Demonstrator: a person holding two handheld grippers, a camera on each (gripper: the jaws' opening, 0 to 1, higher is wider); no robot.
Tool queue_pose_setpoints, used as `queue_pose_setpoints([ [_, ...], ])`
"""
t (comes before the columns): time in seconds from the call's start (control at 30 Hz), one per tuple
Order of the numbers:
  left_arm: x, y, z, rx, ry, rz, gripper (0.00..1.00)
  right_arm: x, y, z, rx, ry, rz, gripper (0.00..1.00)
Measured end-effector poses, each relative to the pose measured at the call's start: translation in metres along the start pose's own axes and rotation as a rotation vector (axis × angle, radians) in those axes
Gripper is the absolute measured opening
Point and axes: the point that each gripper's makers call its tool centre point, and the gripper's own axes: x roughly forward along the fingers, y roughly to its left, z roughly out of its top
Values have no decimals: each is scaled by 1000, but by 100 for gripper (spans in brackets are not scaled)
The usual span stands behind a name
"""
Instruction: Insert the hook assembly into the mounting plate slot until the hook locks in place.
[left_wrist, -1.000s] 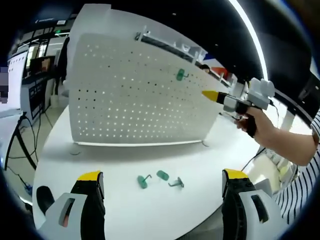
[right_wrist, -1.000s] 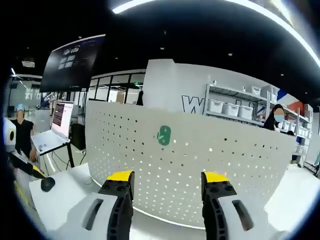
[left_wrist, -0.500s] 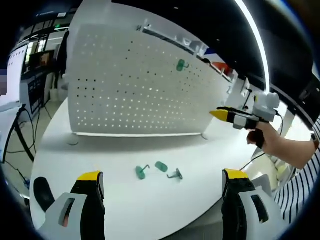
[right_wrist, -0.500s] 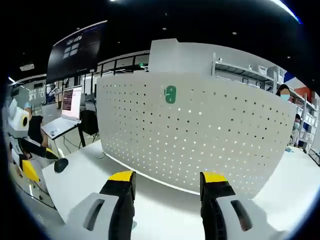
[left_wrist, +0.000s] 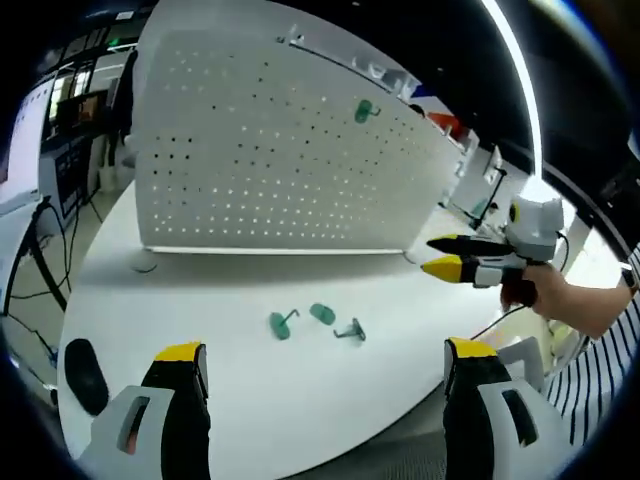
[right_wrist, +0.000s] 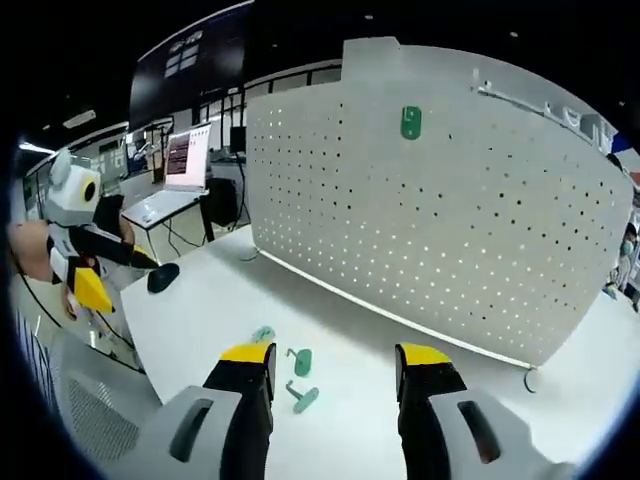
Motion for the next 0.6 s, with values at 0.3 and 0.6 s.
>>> queue_pose_setpoints([
  [0.3, 3, -2, -14, 17, 61, -6, 100, -3, 15, -33, 37, 69, 50, 46],
  [0.6, 7, -5, -38, 66, 164, -13, 100, 3, 32, -75, 92, 190, 99, 43],
])
